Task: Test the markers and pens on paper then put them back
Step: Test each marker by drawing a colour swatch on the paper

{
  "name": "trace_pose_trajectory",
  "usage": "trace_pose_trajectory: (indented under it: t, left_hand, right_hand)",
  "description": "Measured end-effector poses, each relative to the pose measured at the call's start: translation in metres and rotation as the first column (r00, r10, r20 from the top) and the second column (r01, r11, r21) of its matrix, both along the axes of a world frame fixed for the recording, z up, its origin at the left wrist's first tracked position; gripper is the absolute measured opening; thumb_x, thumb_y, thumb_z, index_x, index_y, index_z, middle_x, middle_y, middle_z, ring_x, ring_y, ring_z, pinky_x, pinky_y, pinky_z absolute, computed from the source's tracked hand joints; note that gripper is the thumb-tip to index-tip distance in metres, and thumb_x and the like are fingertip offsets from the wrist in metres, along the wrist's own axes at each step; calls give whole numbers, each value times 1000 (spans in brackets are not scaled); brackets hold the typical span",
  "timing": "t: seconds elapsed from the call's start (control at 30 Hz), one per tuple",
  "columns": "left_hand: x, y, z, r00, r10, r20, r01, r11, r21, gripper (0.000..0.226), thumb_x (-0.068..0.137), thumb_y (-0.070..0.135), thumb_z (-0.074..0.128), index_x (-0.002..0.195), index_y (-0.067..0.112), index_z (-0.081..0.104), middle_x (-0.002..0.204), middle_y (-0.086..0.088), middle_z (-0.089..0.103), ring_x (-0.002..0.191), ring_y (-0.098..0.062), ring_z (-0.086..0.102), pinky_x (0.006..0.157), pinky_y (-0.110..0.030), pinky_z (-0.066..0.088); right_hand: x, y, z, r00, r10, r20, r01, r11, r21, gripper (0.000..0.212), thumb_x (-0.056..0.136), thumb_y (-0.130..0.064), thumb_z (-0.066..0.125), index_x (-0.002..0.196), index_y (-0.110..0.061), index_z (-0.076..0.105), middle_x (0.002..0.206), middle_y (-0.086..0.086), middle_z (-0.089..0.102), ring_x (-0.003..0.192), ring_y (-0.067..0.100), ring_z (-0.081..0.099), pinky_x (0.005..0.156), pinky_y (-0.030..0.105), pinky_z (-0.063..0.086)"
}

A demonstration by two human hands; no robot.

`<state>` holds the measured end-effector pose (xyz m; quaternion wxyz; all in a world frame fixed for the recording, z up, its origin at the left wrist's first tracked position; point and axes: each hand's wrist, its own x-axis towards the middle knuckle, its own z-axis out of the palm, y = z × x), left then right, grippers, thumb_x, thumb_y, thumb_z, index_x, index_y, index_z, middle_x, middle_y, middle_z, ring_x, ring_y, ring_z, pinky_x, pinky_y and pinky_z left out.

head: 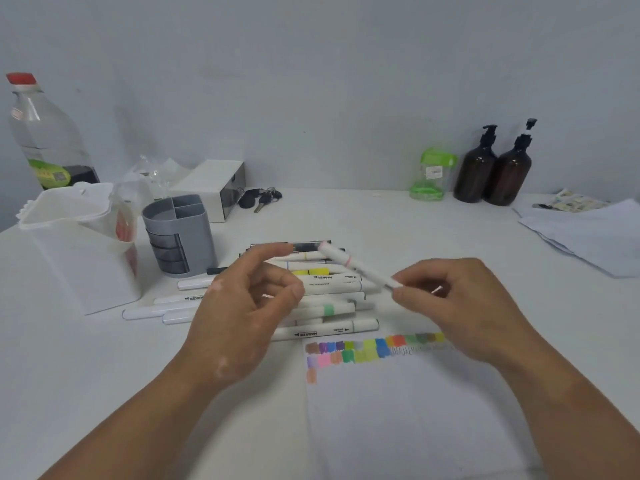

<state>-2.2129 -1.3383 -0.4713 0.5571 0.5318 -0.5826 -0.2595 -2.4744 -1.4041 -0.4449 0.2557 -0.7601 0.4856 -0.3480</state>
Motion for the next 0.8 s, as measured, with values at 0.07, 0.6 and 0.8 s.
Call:
trace_pose_trajectory:
  t: [0.07, 0.6, 0.8]
  left_hand:
    - [0, 2, -2, 976, 70, 207, -72, 997, 3, 23, 88, 19, 76, 98, 39, 70, 82, 12, 72, 72, -8, 68, 66, -12, 50]
    - [-11, 13, -5, 906, -11, 424, -4, 999, 34, 11, 83, 24, 78, 84, 36, 77, 74, 20, 69, 72, -8, 64, 60, -12, 48]
    - [-9, 13, -4, 917, -28, 399, 11, 999, 44, 11, 84, 24, 78, 83, 35, 76, 72, 20, 69, 69, -7, 64, 59, -10, 46]
  right_hand:
    - [-19, -13, 2, 956, -287, -54, 284, 957, -62, 10, 82, -37, 76, 71, -35, 78, 71, -19, 72, 71, 1, 64, 57, 20, 43]
    - [-13, -39, -26, 684, -554, -475, 575, 810, -116, 22, 82, -37, 65, 91, -20, 75, 86, 0, 71, 81, 24, 64, 76, 34, 55]
    - [7, -7, -18, 974, -97, -206, 88, 995, -49, 11, 80, -30, 75, 76, -41, 74, 75, -33, 66, 72, -4, 59, 62, 7, 41]
